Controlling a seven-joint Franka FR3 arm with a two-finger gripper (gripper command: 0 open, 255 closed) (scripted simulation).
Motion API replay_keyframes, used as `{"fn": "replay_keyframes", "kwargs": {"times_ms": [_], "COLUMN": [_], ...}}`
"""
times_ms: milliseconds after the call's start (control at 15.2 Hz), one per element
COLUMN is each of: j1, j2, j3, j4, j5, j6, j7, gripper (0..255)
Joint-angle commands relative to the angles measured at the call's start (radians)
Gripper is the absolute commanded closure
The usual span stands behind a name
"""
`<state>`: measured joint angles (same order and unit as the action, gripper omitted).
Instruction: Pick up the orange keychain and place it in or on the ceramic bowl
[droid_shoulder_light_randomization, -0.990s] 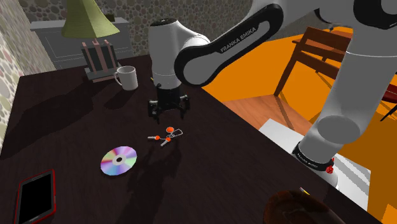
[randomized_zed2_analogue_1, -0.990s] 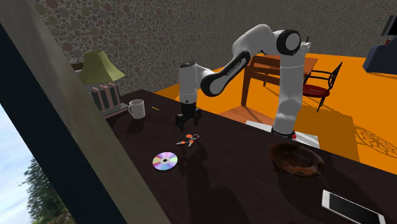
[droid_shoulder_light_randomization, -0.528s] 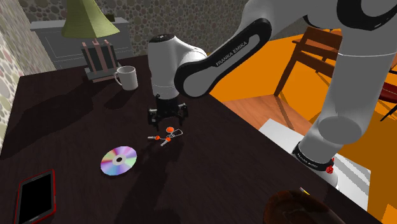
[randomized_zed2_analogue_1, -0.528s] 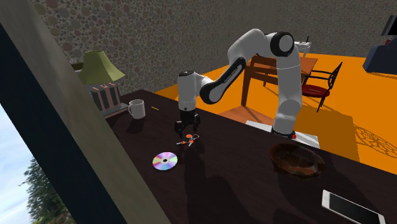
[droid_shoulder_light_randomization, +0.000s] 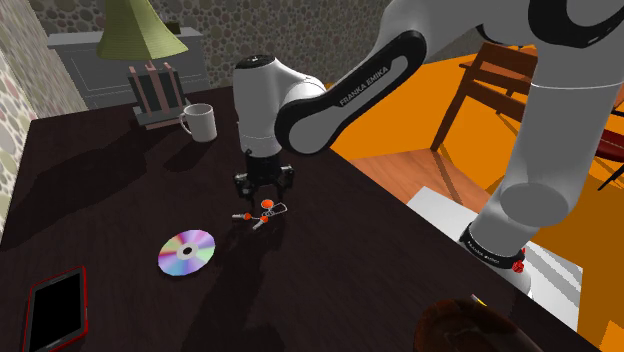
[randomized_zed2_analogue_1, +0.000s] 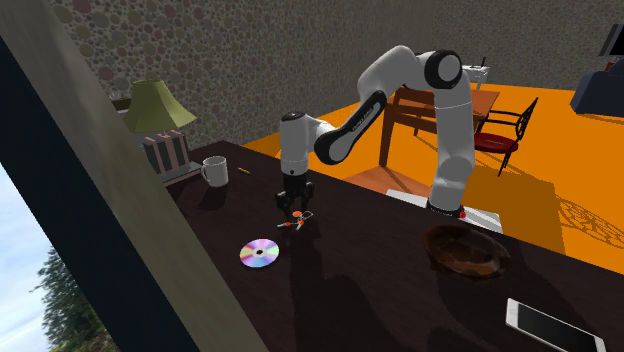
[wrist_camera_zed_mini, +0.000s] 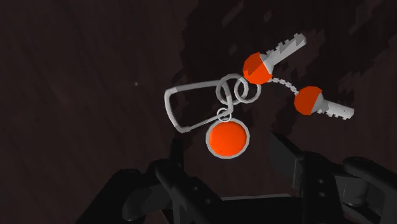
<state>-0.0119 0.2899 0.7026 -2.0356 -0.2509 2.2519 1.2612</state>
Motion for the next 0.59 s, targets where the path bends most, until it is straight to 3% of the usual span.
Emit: {"fn": "replay_keyframes", "kwargs": {"times_ms": [0,528], "j1": [0.000,0.000], "j2": [0.003,0.003], "j3": [0.000,0.000], "j4": [-0.001,-0.002], "j5": [0.000,0.000], "j6": [0.003,0.004], "j7": [0.000,0.000], "gripper": [255,255]}}
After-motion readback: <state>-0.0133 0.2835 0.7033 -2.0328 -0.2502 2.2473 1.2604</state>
